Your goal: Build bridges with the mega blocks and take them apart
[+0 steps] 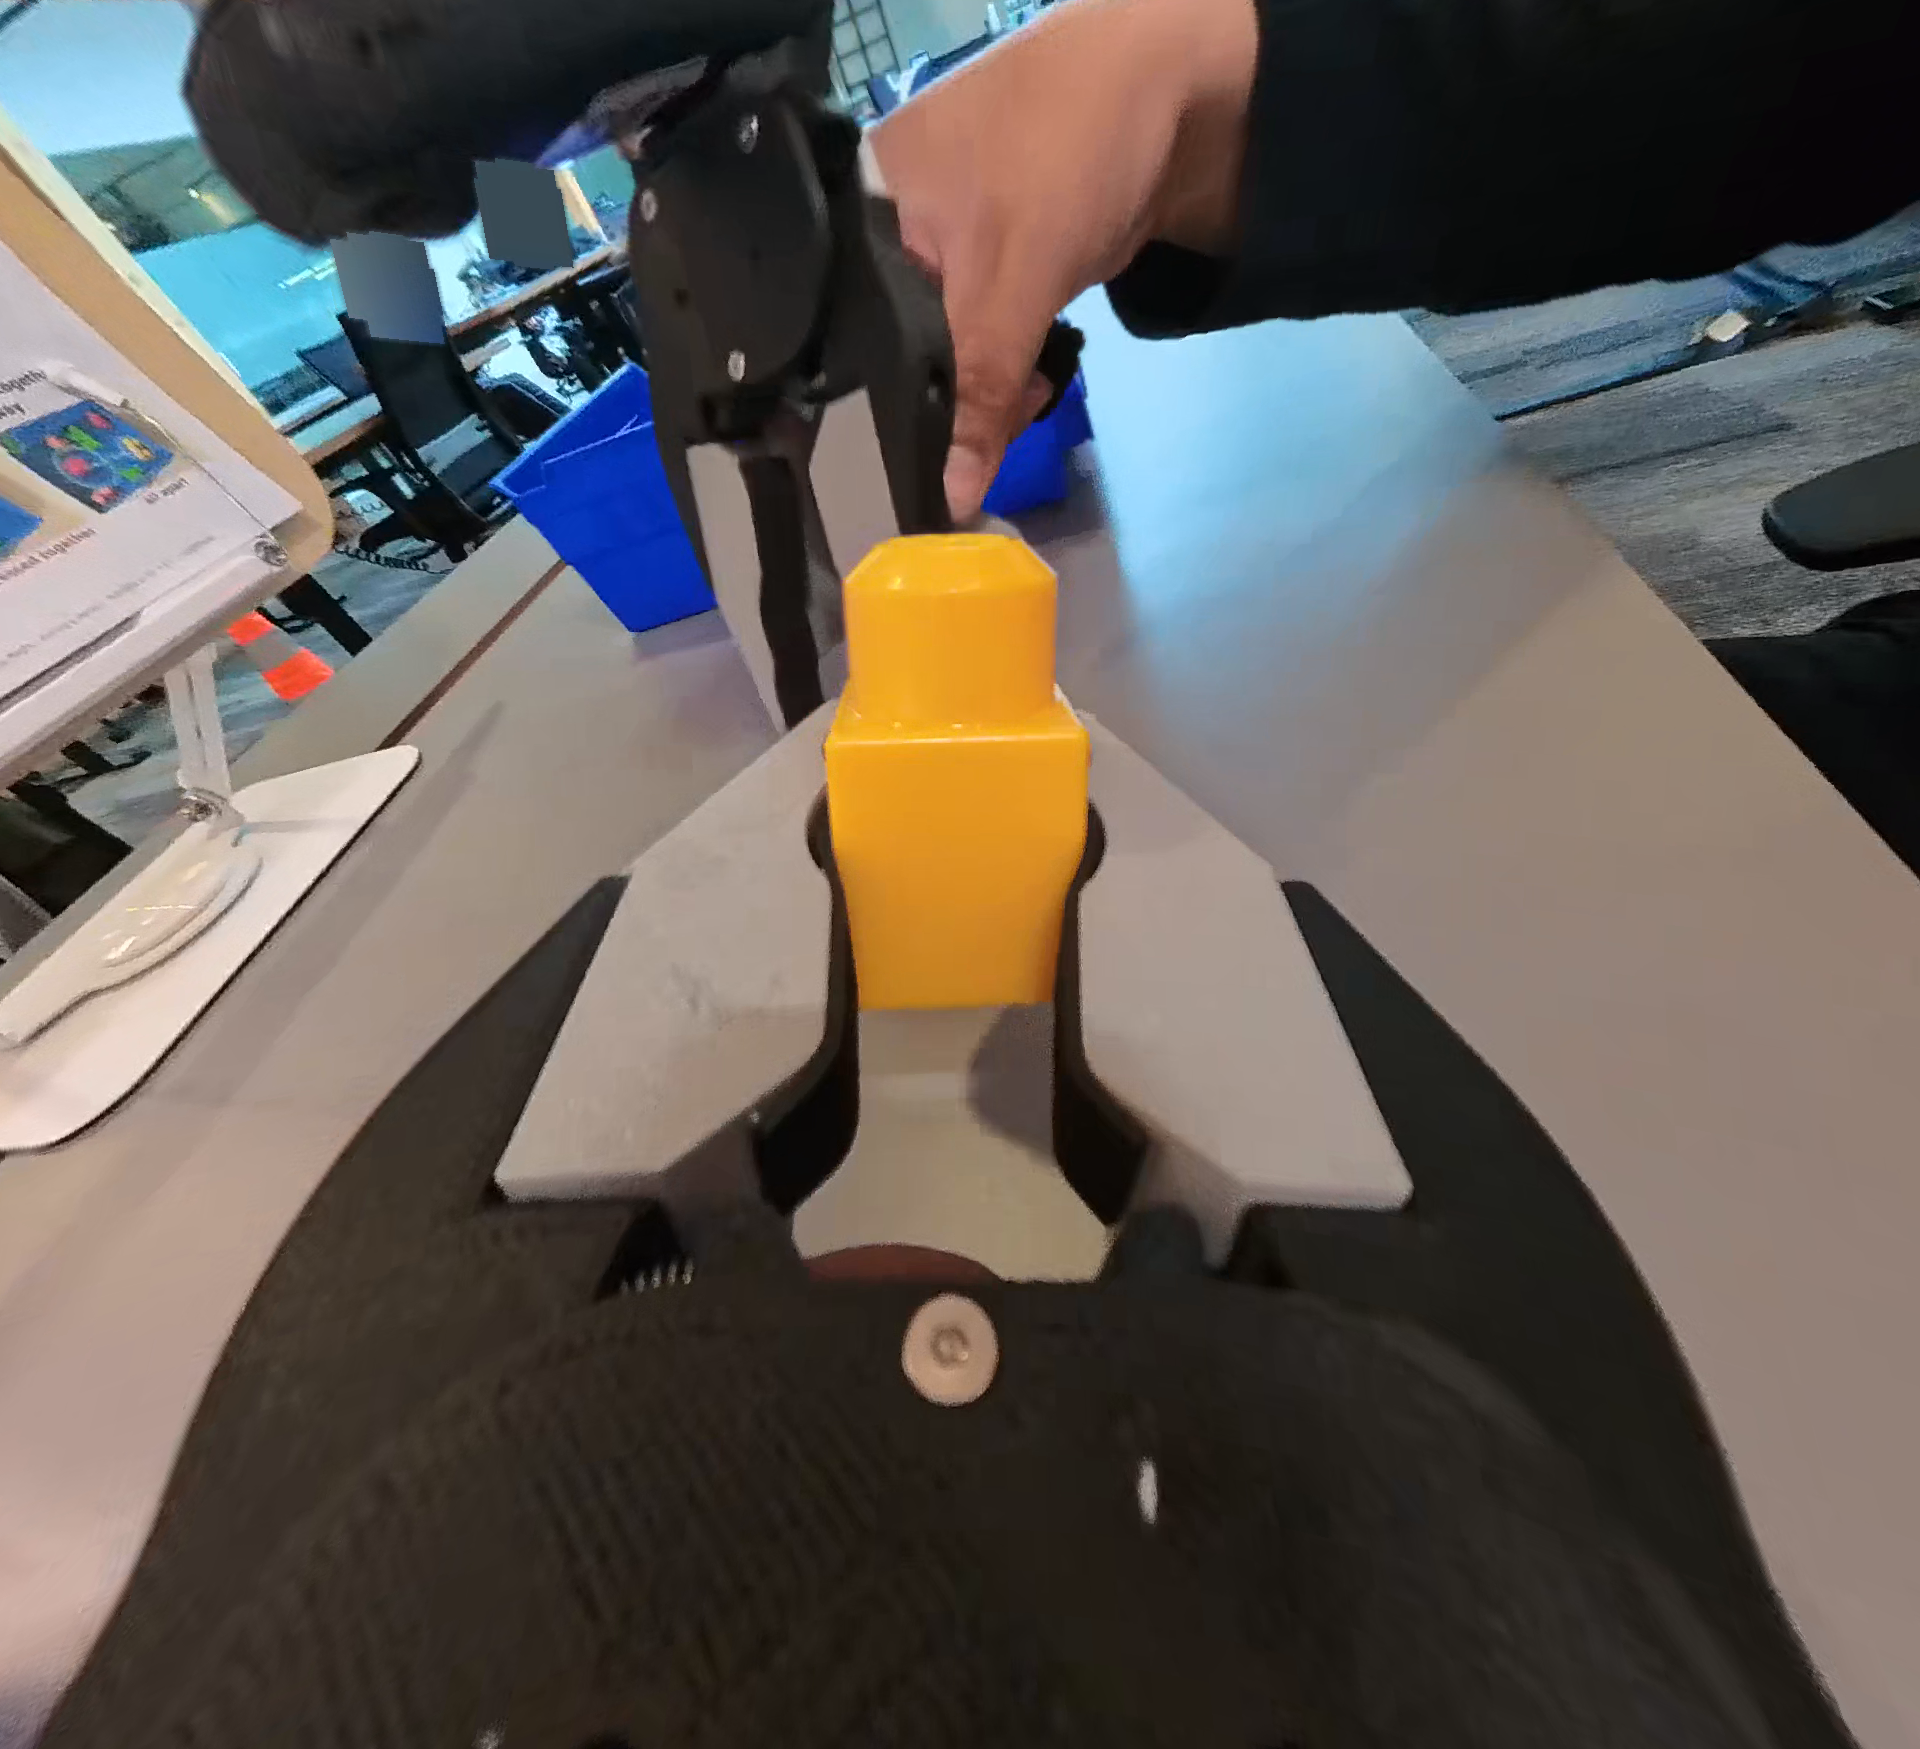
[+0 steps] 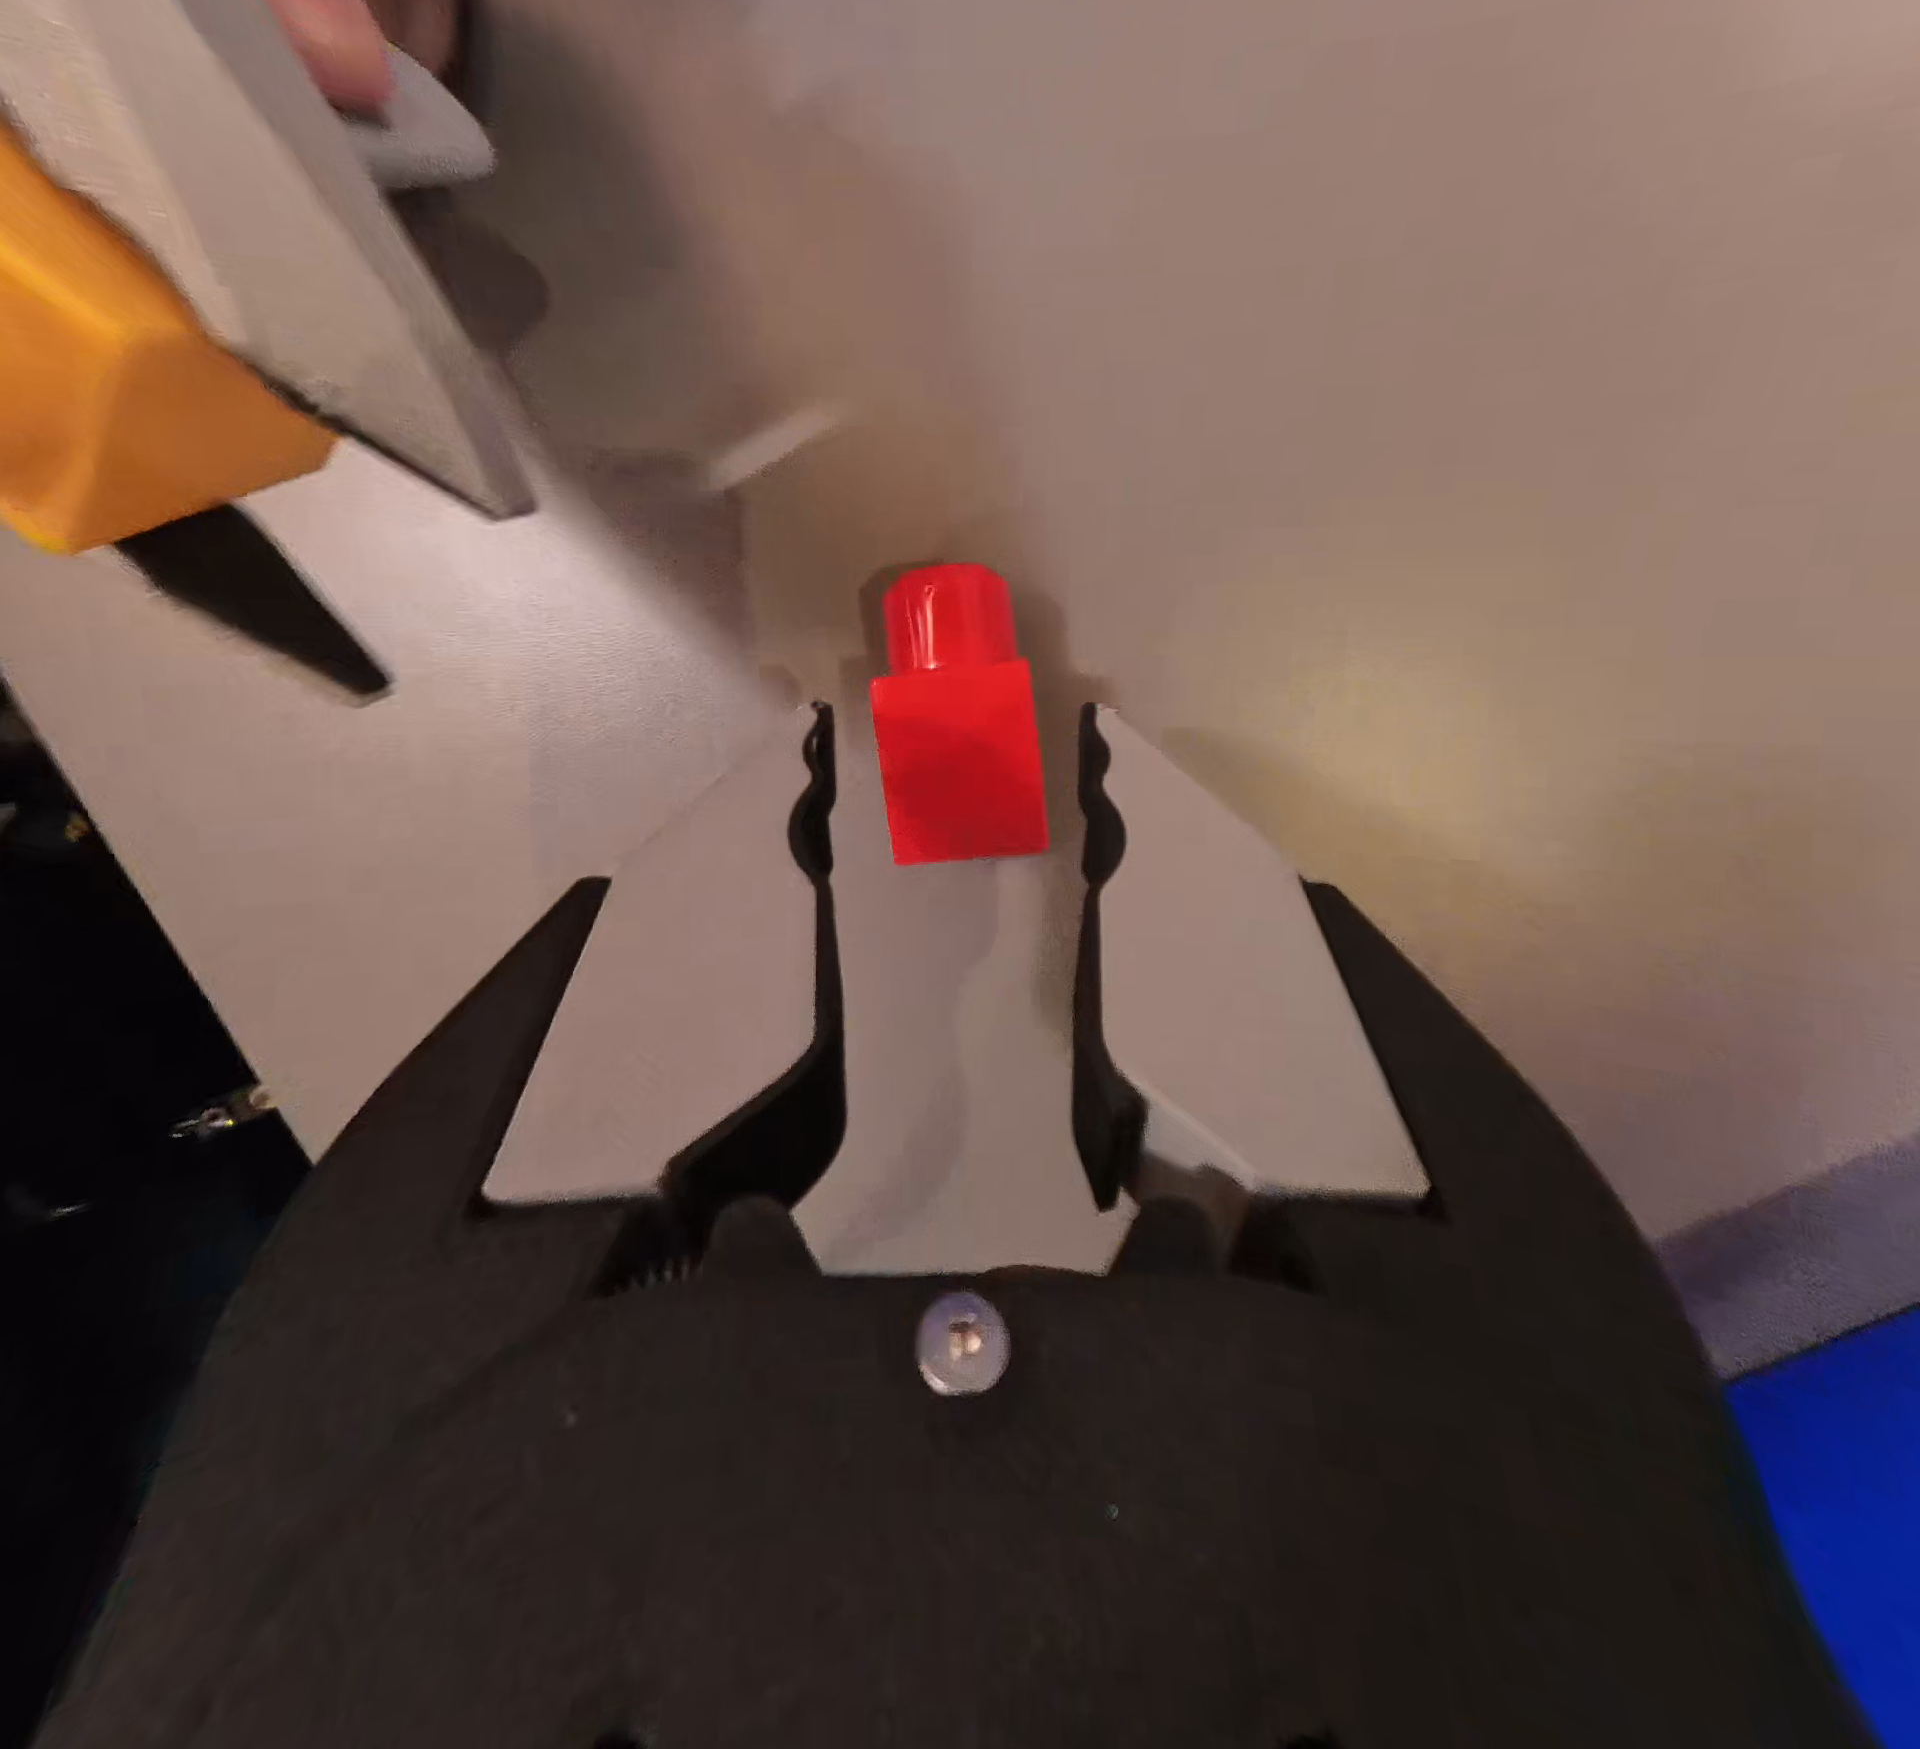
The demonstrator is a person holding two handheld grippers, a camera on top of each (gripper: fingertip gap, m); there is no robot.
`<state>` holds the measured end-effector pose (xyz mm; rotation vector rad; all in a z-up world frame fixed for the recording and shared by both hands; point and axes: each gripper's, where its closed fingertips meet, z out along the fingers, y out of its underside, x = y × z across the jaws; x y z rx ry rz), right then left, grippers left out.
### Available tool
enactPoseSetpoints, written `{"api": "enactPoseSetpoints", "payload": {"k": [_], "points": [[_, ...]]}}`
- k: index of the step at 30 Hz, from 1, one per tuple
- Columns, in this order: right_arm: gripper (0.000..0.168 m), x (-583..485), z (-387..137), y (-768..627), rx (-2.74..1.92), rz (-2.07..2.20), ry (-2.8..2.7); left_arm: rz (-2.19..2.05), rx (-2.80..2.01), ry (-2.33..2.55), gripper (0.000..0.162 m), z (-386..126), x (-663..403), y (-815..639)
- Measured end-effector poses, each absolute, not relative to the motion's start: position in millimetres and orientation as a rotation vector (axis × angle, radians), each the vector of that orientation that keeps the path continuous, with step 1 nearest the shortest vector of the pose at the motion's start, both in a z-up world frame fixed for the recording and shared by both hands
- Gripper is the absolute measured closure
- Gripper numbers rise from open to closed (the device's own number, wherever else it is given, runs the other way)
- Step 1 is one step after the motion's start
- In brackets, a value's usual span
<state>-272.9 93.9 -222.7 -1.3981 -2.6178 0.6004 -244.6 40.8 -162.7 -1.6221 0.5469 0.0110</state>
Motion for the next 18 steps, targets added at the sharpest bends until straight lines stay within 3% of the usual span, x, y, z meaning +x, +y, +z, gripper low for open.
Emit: {"api": "enactPoseSetpoints", "payload": {"k": [4,6,9,13,18], "points": [[0.120,-281,-247,91,-1.403,0.414,-2.691,-0.015,-1.625,0.506,0.125,-160,-252,36],[0.136,-286,-251,90,-1.361,0.390,-2.693,-0.035,-1.617,0.477,0.125,-157,-255,35],[0.135,-284,-249,83,-1.349,0.501,-2.701,-0.051,-1.633,0.408,0.125,-157,-265,36],[0.135,-286,-223,75,-1.308,0.986,-2.564,-0.208,-1.599,0.267,0.124,-146,-275,34],[0.135,-283,-137,60,-1.046,1.814,-2.125,-0.454,-1.514,0.132,0.125,-131,-273,35]]}}
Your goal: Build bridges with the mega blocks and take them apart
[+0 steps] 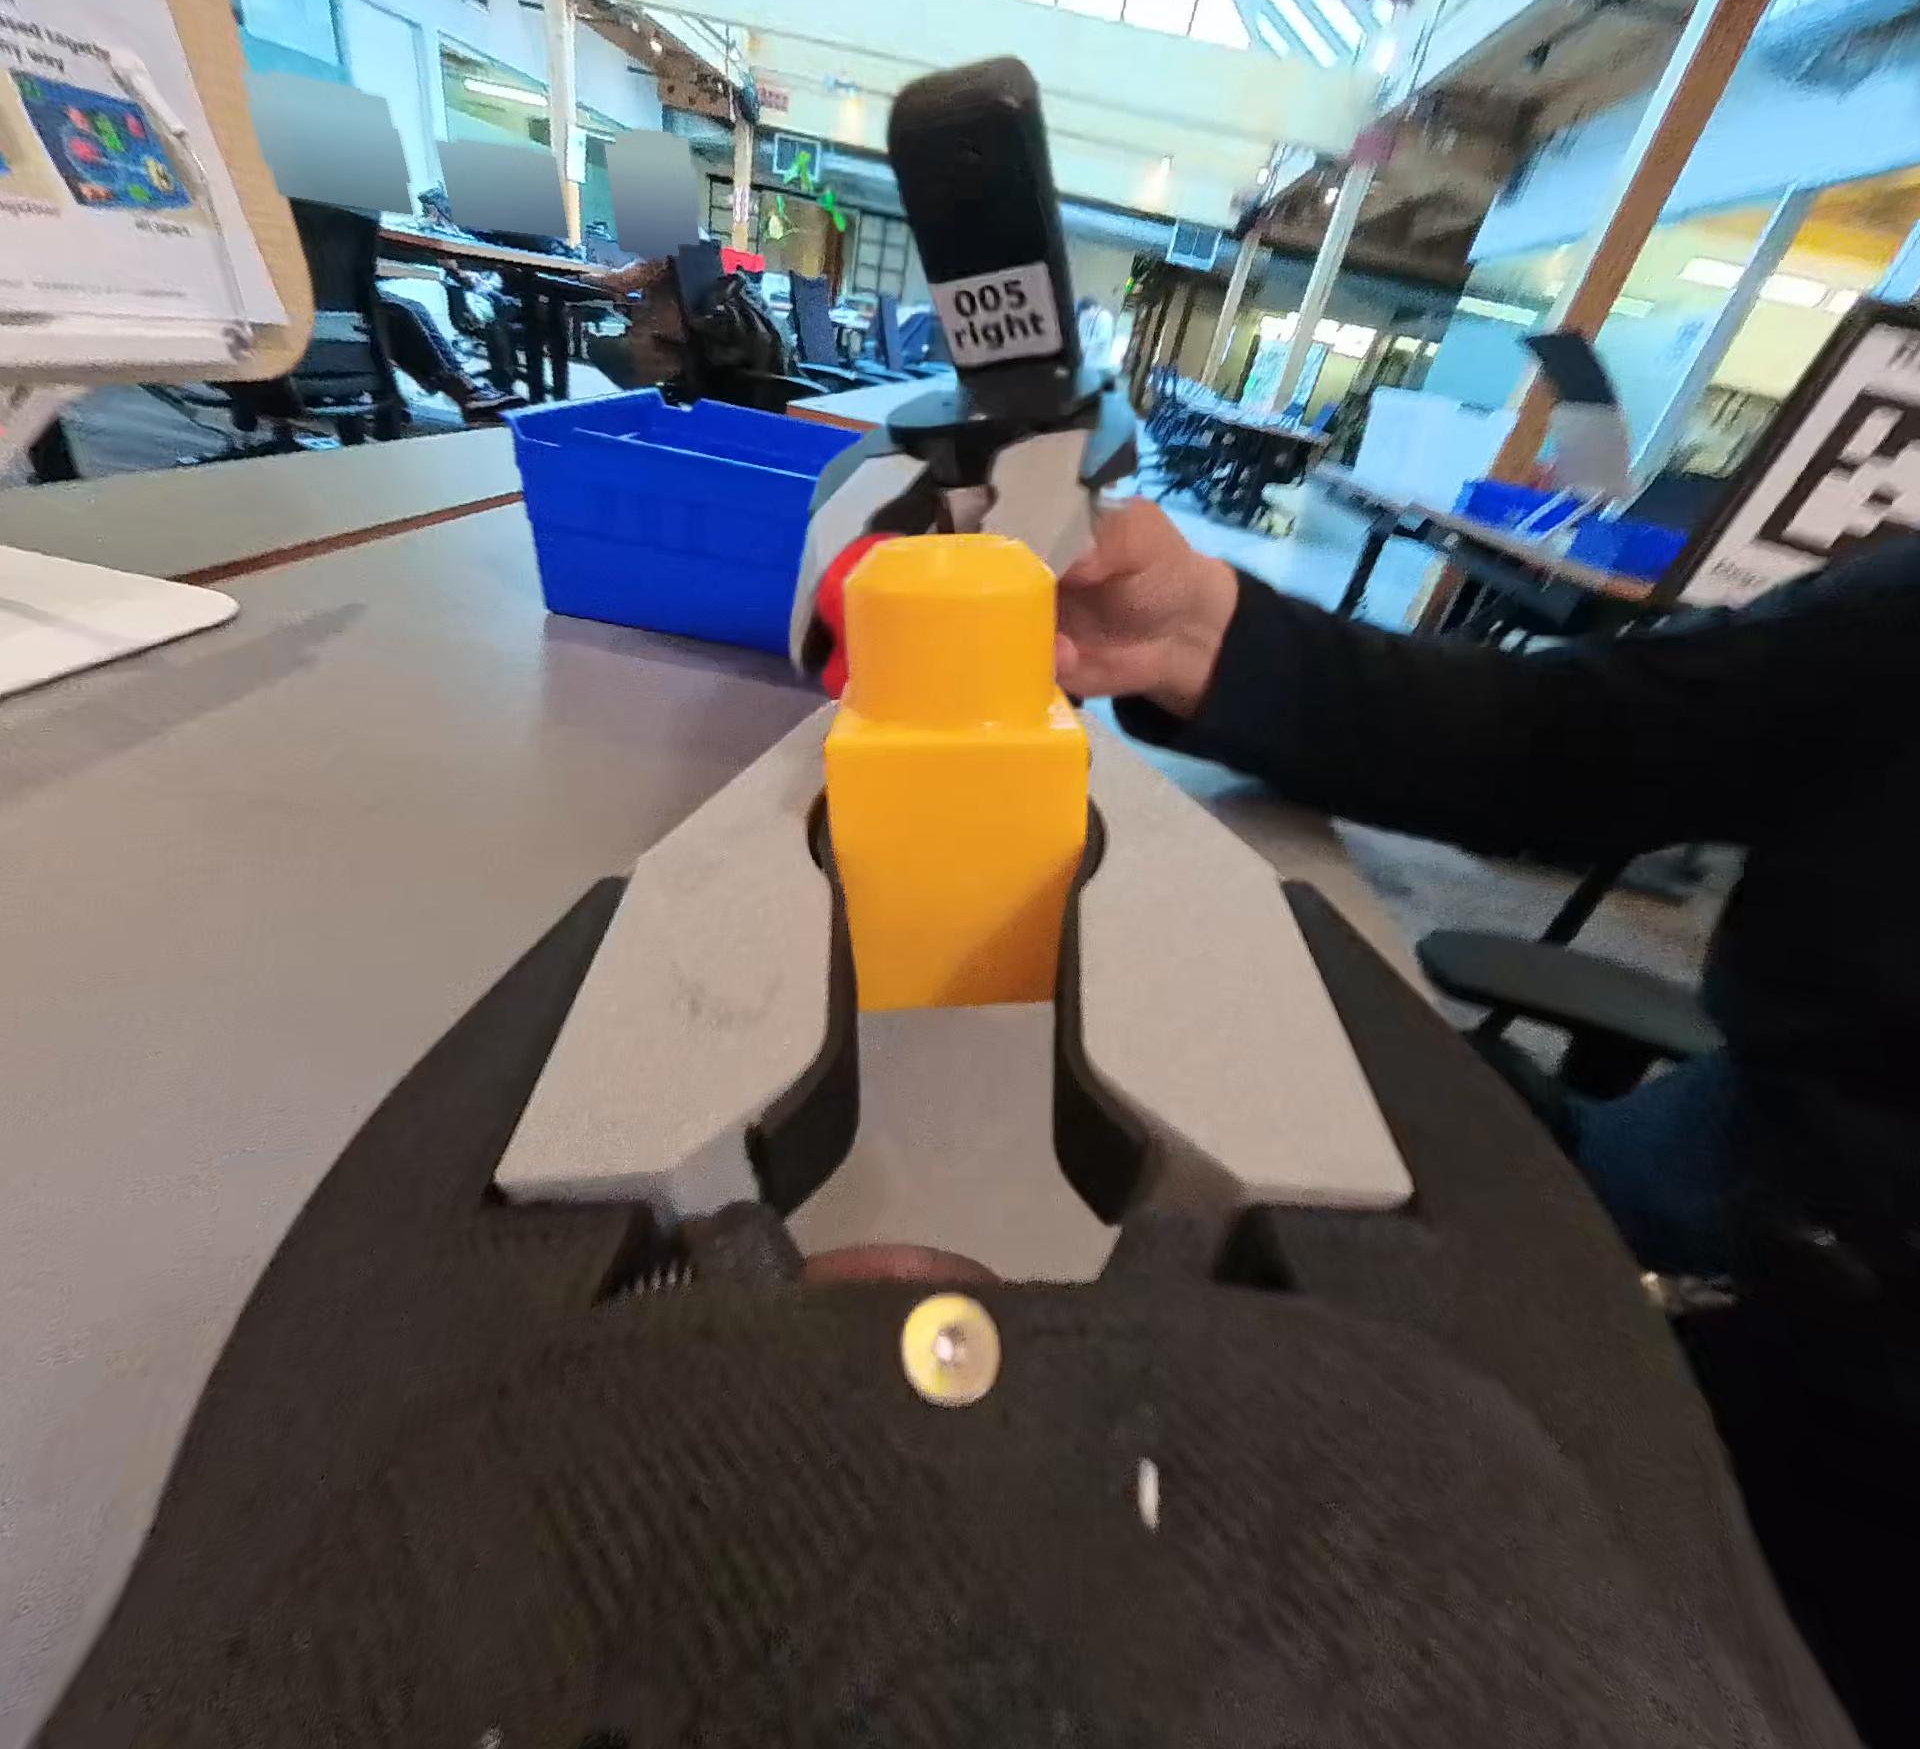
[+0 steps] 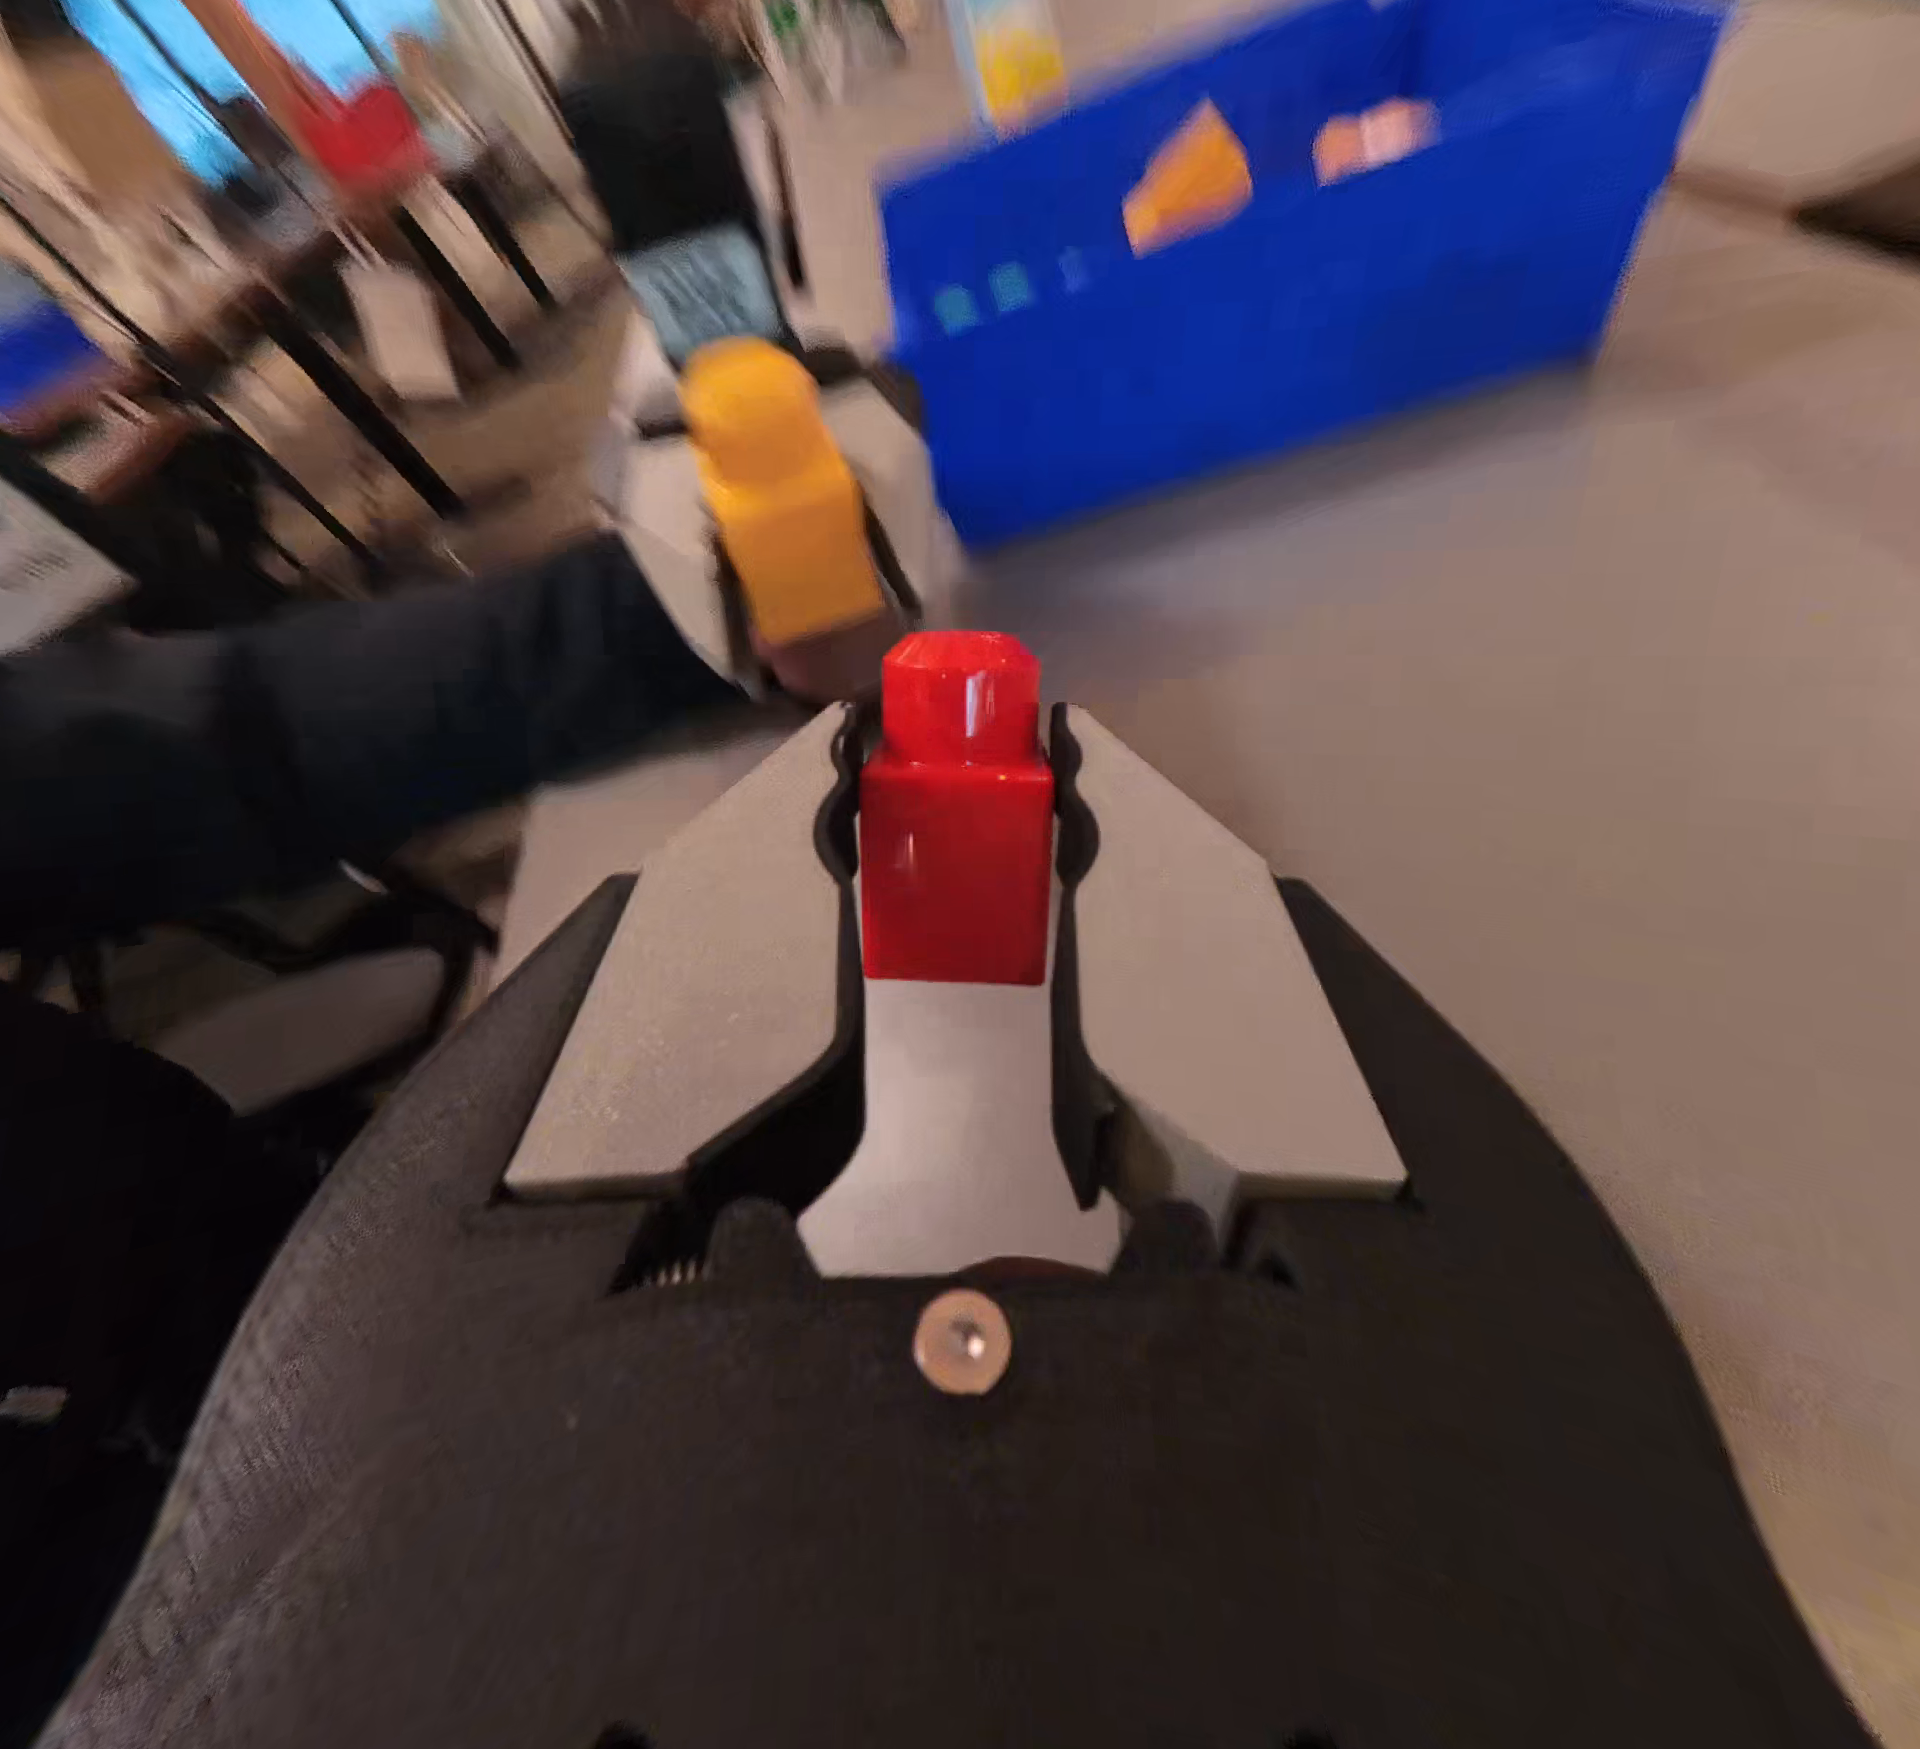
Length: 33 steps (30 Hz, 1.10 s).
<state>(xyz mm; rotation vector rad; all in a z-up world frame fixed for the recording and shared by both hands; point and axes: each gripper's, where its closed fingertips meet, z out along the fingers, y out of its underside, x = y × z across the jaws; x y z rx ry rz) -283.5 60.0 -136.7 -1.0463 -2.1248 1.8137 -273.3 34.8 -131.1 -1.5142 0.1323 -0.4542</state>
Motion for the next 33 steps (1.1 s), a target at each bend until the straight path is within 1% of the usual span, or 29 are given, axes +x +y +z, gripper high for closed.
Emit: {"api": "enactPoseSetpoints", "payload": {"k": [4,8,12,16,19,24,27,33], "points": [[0.135,-278,-102,43,-0.822,2.006,-1.915,-0.602,-1.465,0.081,0.125,-125,-262,43],[0.135,-285,-94,27,-0.820,2.029,-1.835,-0.590,-1.471,0.096,0.124,-127,-258,46],[0.135,-285,-84,22,-0.855,2.107,-1.736,-0.594,-1.396,0.049,0.124,-115,-265,44],[0.135,-287,-86,23,-0.881,2.113,-1.696,-0.624,-1.374,0.038,0.124,-112,-264,44],[0.135,-282,-75,20,-0.848,2.288,-1.600,-0.665,-1.352,0.049,0.124,-108,-258,43],[0.135,-285,-79,19,-0.932,2.479,-1.466,-0.632,-1.310,0.036,0.124,-102,-258,45],[0.135,-287,-86,19,-0.954,2.439,-1.449,-0.606,-1.311,0.020,0.125,-102,-263,45],[0.135,-286,-81,18,-0.917,2.456,-1.417,-0.549,-1.364,0.071,0.125,-106,-260,44]]}}
